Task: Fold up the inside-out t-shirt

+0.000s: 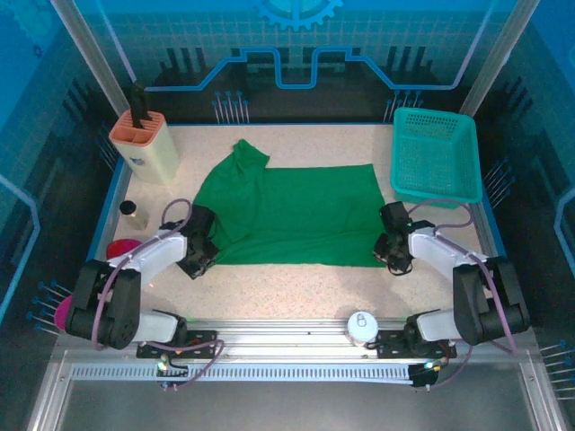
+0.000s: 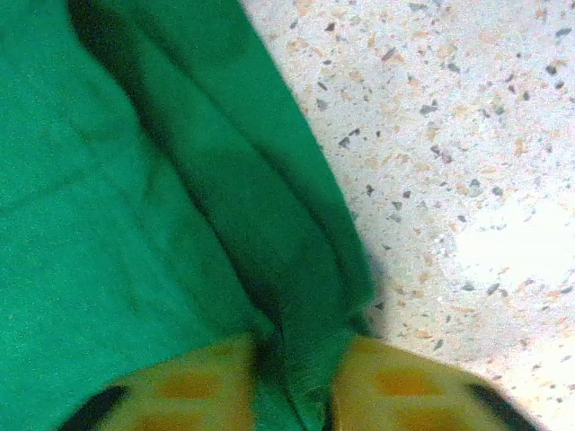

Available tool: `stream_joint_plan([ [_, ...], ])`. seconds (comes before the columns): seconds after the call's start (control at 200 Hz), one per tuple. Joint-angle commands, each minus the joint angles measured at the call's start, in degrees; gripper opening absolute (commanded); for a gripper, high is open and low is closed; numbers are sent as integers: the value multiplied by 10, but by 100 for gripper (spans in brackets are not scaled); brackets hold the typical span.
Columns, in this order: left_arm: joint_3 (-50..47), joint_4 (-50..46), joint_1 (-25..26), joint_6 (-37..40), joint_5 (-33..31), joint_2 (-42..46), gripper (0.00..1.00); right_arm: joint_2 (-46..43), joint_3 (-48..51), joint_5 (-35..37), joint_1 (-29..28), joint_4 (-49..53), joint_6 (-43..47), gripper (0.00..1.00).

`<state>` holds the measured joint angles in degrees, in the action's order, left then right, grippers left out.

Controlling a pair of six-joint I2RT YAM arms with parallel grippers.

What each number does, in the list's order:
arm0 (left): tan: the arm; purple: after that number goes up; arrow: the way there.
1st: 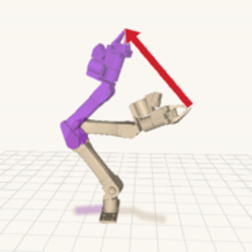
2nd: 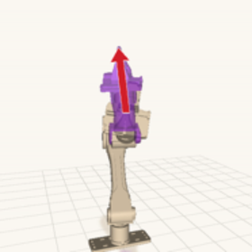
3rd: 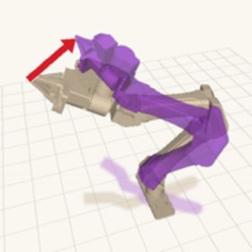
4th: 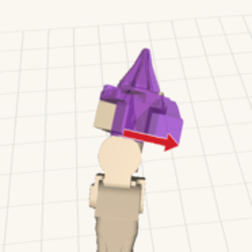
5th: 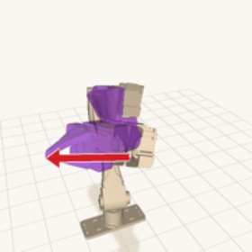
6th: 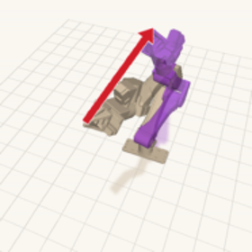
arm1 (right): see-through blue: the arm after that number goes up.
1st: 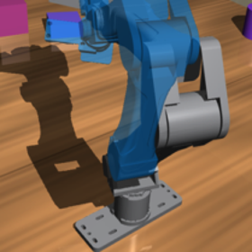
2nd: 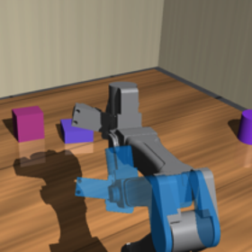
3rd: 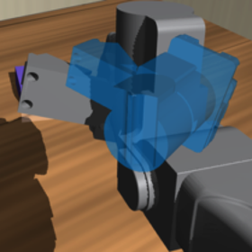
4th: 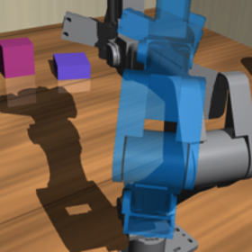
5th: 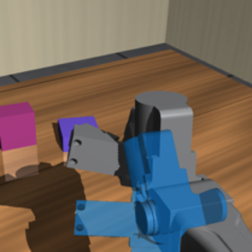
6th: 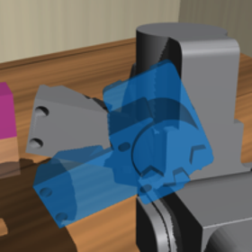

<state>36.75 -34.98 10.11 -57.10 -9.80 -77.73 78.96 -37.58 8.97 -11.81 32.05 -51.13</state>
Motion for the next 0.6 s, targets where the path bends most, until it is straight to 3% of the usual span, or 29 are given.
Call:
stream_joint_plan([
  [0.0, -15, 4, -26, -15, -27, 12, 0, 14, -9, 18, 12, 23, -9, 7],
  [0.11, -22, -19, -43, -23, -53, 29, 0, 16, -5, 35, 32, 43, -1, 0],
  [0.355, -35, -92, -94, -39, -5, 133, 2, -53, 7, 61, 57, 100, 22, 0],
  [0.4, -37, -103, -108, -32, -8, 155, 9, -59, 9, 68, 57, 107, 27, 0],
  [0.435, -41, -103, -112, -21, -18, 168, 23, -60, 10, 73, 57, 111, 29, 0],
  [0.46, -45, -103, -115, -14, -27, 175, 29, -58, 10, 75, 57, 113, 31, 5],
  [0.565, -54, -108, -141, -1, -26, 185, 34, -50, 9, 73, 57, 126, 38, 27],
  [0.595, -51, -118, -149, 0, -22, 185, 38, -53, 7, 71, 57, 132, 37, 29],
])
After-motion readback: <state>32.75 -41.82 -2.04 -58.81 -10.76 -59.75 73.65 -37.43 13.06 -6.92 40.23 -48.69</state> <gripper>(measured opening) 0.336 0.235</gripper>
